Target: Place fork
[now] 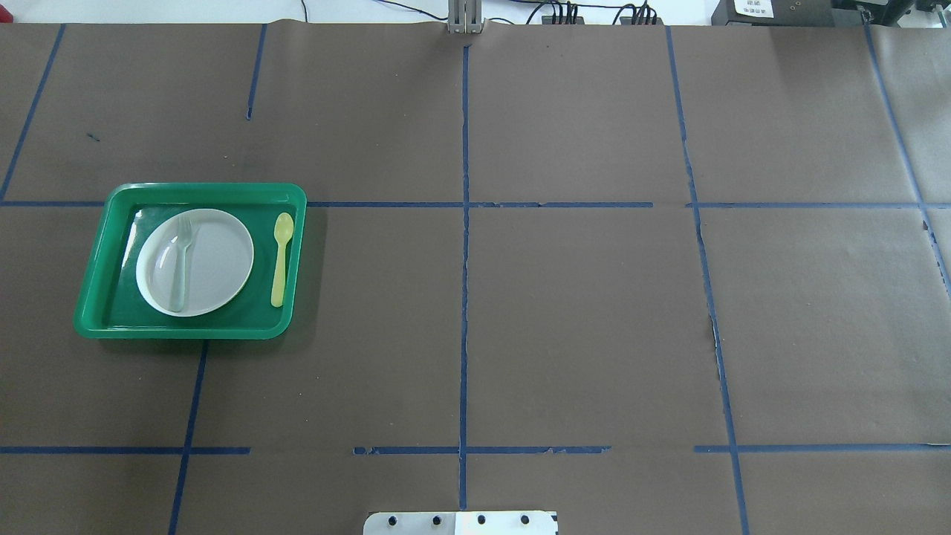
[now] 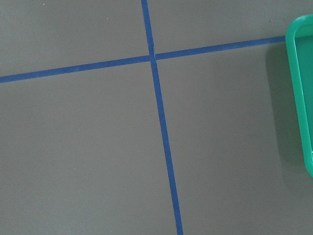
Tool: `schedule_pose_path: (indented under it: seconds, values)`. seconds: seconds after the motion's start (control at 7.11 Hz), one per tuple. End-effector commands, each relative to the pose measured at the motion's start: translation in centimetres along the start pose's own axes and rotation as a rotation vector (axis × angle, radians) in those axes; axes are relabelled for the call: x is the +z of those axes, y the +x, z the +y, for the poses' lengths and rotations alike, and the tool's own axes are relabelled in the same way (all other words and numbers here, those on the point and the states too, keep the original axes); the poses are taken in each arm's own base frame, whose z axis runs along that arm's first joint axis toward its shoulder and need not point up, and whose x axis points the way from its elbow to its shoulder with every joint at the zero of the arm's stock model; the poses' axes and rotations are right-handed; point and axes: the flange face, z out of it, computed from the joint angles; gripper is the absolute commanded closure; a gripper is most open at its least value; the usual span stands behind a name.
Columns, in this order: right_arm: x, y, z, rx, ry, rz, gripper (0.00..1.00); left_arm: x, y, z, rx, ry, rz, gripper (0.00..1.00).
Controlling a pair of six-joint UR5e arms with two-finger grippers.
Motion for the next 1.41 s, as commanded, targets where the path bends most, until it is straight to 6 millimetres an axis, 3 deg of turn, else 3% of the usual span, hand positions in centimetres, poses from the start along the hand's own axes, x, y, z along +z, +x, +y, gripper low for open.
schedule_pose_path:
  seconds: [0.0, 0.42, 0.7, 0.98, 1.27]
  values:
    - [0.0, 0.0, 0.0, -0.001, 0.000, 0.000, 0.00, -0.3, 0.3, -0.1, -0.001, 0.007, 0.009, 0.00]
    - [0.0, 0.0, 0.0, -0.001, 0.000, 0.000, 0.00, -1.0, 0.9, -1.0, 0.013, 0.024, 0.006, 0.00]
    - [0.0, 0.0, 0.0, -0.001, 0.000, 0.000, 0.00, -3.7, 4.2, -5.2, 0.085, 0.080, -0.004, 0.00]
    - [0.0, 0.0, 0.0, -0.001, 0.000, 0.000, 0.00, -1.6, 11.9, -6.9, -0.015, 0.067, 0.018, 0.00]
    - [0.0, 0.0, 0.0, -0.001, 0.000, 0.000, 0.00, 3.7, 19.0, -8.3, -0.088, 0.135, 0.023, 0.00]
